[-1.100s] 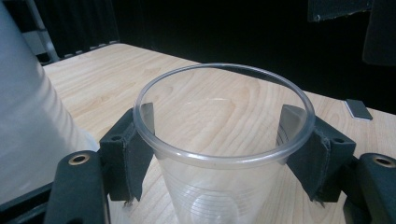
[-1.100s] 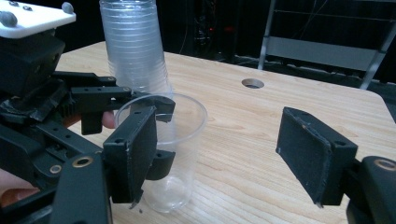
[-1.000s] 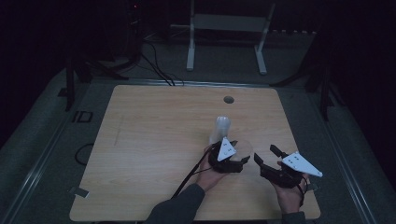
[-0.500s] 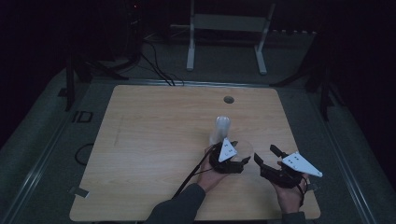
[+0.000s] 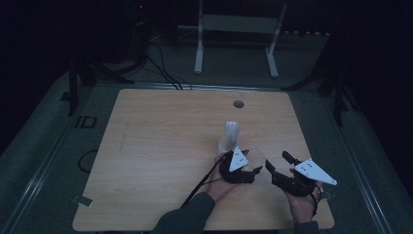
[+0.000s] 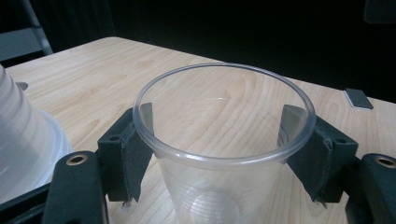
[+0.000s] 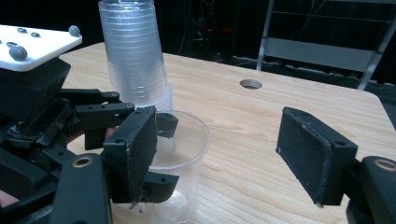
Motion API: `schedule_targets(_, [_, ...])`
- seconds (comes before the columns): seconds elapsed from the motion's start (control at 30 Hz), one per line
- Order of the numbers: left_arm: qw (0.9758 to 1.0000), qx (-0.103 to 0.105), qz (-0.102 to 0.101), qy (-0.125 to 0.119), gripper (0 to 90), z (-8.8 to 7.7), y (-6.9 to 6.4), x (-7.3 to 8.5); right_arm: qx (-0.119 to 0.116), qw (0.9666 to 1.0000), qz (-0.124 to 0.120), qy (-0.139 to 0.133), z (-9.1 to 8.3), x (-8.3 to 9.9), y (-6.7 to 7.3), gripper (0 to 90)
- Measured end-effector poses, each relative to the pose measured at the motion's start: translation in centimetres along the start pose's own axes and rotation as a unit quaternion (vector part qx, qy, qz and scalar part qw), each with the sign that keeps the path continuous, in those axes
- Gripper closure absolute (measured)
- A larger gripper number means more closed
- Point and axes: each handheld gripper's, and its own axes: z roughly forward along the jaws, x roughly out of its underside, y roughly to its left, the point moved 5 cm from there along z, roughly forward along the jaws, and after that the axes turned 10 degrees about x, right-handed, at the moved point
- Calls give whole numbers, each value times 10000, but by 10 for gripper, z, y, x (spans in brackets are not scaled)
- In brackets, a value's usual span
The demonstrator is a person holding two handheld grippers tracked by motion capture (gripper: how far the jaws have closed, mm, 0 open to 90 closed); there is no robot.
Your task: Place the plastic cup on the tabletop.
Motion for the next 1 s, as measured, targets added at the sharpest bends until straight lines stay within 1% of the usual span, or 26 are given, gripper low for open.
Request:
schedule_targets(0.13, [10000,60,20,48,271,1,-2,2,-2,10000,4,6,0,0,0,286])
schedule_targets(0.2, [10000,71,-1,54,266,2,-3,3,-4,10000,-5,8,0,0,1,286])
schedule_targets(0.27, [9999,128,-72,83,261,2,-4,3,-1,10000,1,6,0,0,0,286])
schedule_targets(0.3, [9998,135,-100,108,255,2,-4,4,0,10000,0,2,0,0,0,286])
schedule_targets(0.47, [9996,153,-96,226,200,1,-6,5,1,10000,3,2,0,0,0,286])
schedule_targets(0.57, [9995,145,-95,270,174,0,-7,7,1,10000,-4,6,0,0,0,286])
schedule_targets(0.67, [9995,88,-83,296,163,-2,-7,10,4,10000,0,2,0,0,0,286])
schedule_targets(0.8, [9995,53,-53,318,162,-5,-8,12,8,10000,4,3,0,0,0,285])
schedule_targets(0.83, [9994,8,11,351,162,-6,-9,14,7,10000,3,4,0,0,0,286])
schedule_targets(0.87, [9993,1,24,360,156,-7,-9,14,7,10000,-2,3,0,0,0,285])
schedule_targets(1.0, [9993,-22,29,369,156,-10,-10,16,7,10000,-3,-5,0,0,0,286])
